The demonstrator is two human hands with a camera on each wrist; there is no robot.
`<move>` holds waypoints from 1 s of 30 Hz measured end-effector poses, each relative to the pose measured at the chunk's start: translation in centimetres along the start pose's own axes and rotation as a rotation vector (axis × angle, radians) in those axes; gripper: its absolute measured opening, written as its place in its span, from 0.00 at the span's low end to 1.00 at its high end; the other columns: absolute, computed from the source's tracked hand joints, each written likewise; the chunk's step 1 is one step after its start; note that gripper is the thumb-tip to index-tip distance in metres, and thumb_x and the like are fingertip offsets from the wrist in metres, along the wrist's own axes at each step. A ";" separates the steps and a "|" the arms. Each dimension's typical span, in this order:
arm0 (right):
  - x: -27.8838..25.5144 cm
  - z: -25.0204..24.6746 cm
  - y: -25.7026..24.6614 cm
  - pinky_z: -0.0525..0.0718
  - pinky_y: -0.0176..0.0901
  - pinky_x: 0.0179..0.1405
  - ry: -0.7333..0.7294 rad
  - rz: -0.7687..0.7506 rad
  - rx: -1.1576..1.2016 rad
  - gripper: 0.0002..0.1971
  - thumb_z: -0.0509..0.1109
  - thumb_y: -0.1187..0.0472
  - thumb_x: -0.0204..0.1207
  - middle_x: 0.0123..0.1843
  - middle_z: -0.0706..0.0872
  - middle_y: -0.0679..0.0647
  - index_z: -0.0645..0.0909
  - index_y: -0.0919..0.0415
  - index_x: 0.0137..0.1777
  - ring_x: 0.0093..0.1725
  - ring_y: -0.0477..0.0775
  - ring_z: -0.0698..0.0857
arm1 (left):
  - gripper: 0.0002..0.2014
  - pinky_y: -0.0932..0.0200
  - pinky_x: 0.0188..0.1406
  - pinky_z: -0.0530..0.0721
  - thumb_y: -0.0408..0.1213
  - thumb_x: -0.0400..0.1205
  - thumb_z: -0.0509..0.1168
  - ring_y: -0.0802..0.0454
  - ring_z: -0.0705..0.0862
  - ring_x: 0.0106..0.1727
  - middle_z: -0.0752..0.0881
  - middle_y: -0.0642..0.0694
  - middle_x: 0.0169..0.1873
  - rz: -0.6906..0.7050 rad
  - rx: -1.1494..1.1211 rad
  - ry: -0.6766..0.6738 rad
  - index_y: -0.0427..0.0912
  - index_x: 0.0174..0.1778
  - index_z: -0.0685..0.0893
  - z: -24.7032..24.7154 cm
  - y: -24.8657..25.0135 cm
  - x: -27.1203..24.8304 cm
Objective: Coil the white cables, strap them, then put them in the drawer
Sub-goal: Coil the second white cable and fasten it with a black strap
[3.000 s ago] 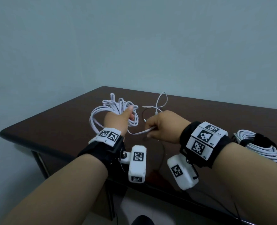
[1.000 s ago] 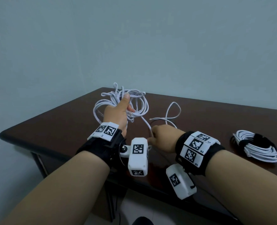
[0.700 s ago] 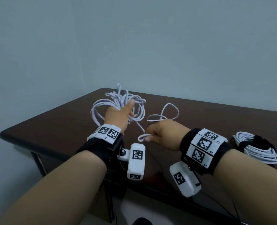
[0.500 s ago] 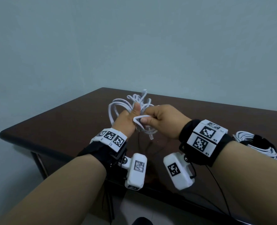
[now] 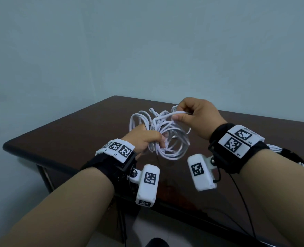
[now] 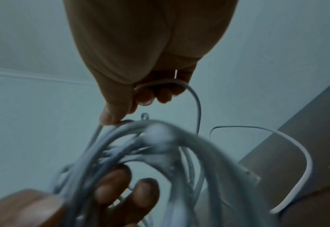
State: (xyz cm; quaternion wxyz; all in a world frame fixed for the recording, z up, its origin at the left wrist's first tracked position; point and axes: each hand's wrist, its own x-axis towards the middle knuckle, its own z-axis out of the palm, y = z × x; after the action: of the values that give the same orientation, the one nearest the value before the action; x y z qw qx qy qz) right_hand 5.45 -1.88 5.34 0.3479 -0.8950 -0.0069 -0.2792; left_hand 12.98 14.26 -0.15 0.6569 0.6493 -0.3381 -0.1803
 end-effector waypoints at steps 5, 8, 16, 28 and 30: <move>0.0 -0.3 1.5 0.72 0.38 0.34 -0.086 0.073 0.003 0.11 0.71 0.58 0.75 0.29 0.78 0.50 0.78 0.55 0.32 0.31 0.45 0.73 | 0.04 0.60 0.24 0.81 0.27 0.61 0.66 0.48 0.80 0.20 0.81 0.41 0.20 -0.036 -0.358 -0.072 0.34 0.30 0.81 0.1 0.8 -0.6; -0.2 0.1 2.6 0.72 0.41 0.36 -0.120 0.132 -0.027 0.13 0.67 0.57 0.78 0.32 0.78 0.56 0.80 0.67 0.38 0.32 0.49 0.73 | 0.01 0.63 0.23 0.80 0.27 0.65 0.63 0.50 0.79 0.18 0.76 0.45 0.15 -0.014 -0.519 -0.066 0.34 0.31 0.78 0.6 1.1 -0.6; -1.3 1.0 4.1 0.79 0.45 0.55 -0.243 0.173 -0.315 0.10 0.67 0.52 0.78 0.48 0.88 0.54 0.84 0.57 0.49 0.49 0.54 0.84 | 0.05 0.60 0.27 0.86 0.32 0.73 0.66 0.50 0.83 0.22 0.81 0.46 0.18 0.043 -0.742 0.105 0.38 0.31 0.84 1.2 2.4 -0.1; -1.8 1.4 1.6 0.68 0.44 0.50 -0.498 -0.118 -0.883 0.09 0.56 0.53 0.83 0.42 0.81 0.49 0.77 0.53 0.50 0.45 0.55 0.79 | 0.24 0.48 0.40 0.82 0.41 0.79 0.67 0.45 0.81 0.27 0.85 0.48 0.18 -0.070 -0.278 0.709 0.44 0.13 0.84 0.2 1.5 1.7; -1.8 1.8 0.7 0.67 0.49 0.58 -0.464 -0.184 -0.961 0.09 0.57 0.51 0.83 0.43 0.84 0.48 0.78 0.51 0.49 0.49 0.56 0.80 | 0.20 0.51 0.36 0.80 0.41 0.77 0.68 0.46 0.80 0.27 0.86 0.49 0.21 -0.054 -0.131 0.732 0.43 0.17 0.85 0.3 0.8 1.9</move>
State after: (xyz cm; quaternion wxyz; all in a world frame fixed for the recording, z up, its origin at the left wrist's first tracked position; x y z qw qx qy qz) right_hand 5.01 -1.00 2.91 -0.1371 -0.9871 -0.0334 -0.0753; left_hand 13.92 12.85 0.97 0.7695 0.6360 -0.0515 0.0254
